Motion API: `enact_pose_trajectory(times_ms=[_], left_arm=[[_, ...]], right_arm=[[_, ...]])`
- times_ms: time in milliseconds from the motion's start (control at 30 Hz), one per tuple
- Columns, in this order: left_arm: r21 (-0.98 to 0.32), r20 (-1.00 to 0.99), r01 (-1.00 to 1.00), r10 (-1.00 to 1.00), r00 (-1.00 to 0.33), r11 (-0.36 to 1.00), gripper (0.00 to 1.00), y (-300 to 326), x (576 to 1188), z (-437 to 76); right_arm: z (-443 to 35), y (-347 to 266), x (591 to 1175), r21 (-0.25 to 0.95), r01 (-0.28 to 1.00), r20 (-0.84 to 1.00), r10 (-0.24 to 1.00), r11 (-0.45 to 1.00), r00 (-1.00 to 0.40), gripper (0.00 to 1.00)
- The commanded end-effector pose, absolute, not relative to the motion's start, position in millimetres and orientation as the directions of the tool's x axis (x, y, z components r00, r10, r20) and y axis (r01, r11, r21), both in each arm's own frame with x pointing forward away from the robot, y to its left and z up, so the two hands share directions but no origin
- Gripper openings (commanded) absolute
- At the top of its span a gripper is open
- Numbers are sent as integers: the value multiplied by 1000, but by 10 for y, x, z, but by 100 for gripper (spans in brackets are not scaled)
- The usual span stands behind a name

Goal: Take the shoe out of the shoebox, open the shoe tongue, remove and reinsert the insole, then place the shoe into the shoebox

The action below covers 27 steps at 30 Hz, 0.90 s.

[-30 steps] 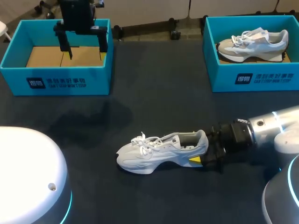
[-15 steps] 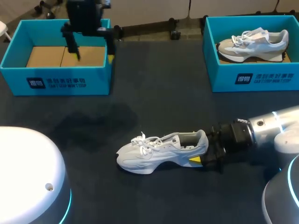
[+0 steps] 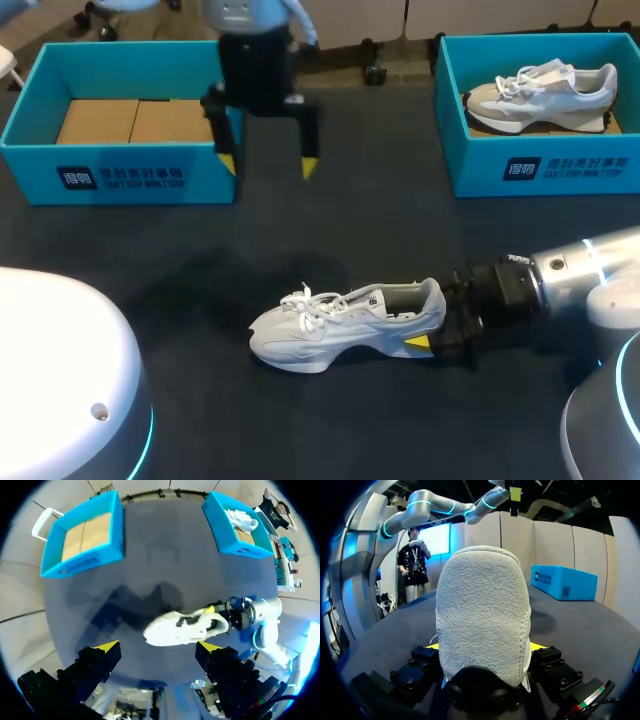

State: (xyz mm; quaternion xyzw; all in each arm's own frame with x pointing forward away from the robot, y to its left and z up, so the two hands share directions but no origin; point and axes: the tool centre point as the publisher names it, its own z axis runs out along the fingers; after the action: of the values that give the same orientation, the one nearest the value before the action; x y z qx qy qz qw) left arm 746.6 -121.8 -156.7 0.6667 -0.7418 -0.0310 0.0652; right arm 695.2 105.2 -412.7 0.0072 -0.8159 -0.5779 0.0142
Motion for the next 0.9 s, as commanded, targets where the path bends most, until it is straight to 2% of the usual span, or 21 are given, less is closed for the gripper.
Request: enact_pose_trajectory(times_ms=[33,467,900], left_arm=[[192,34,-974,-993,-116,120,100,-1476,7528,-1753],[192,34,-974,-993,-116,120,100,-1476,7528,-1753],[262,-44,-950,-981,-190,172,100,-2215,7152,-2077]], right_arm=[[-4116,1060,6948,942,5,15,-26,336,-1000,0],[-4116,1060,6948,942,5,15,-26,336,-1000,0],[-4116,1060,6948,942,5,15,-26,336,-1000,0]])
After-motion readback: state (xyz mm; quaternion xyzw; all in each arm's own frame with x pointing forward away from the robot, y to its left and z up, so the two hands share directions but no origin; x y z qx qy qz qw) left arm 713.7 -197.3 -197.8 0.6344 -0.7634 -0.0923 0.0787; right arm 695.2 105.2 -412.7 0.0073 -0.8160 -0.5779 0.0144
